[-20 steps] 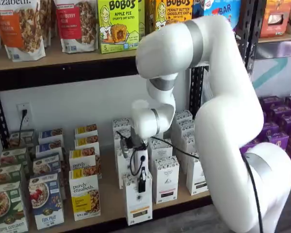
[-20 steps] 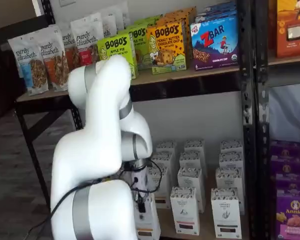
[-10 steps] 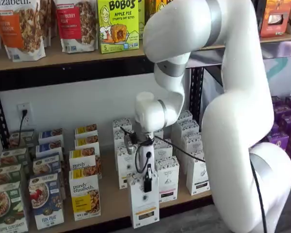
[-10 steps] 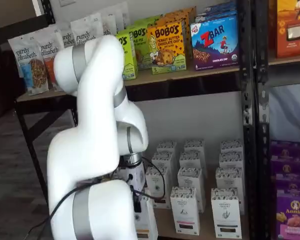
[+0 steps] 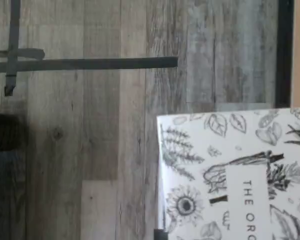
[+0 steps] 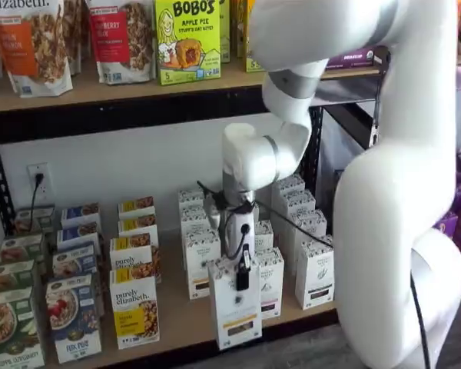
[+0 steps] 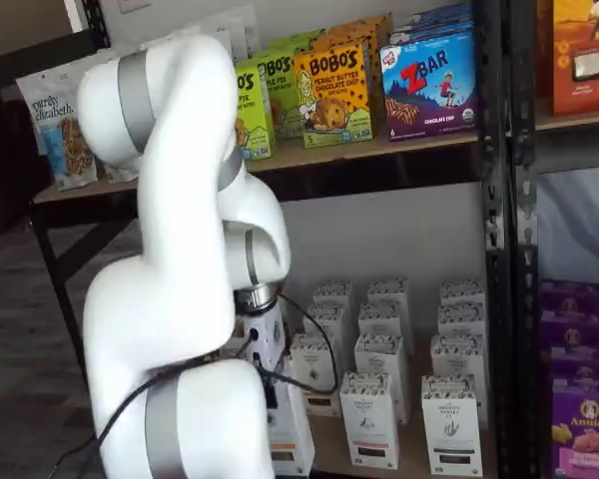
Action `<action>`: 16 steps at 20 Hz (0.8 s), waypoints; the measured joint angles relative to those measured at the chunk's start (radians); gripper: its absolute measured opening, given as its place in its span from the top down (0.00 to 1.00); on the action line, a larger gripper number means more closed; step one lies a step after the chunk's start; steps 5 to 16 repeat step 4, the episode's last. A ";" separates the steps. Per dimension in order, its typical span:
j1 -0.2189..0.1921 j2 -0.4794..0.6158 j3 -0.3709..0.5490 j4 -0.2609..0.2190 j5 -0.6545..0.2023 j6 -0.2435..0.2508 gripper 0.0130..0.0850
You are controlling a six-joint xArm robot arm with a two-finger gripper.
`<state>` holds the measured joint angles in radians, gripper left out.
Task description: Pick up the white box with a yellow strip in the middle, on the bottom shelf, the fourth box from the left
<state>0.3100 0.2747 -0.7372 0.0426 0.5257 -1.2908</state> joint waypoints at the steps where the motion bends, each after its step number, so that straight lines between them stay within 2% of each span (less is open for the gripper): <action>1: -0.001 -0.026 0.015 -0.009 0.006 0.008 0.50; 4: -0.002 -0.086 0.047 -0.008 0.022 0.006 0.50; 16: -0.002 -0.086 0.047 -0.008 0.022 0.006 0.50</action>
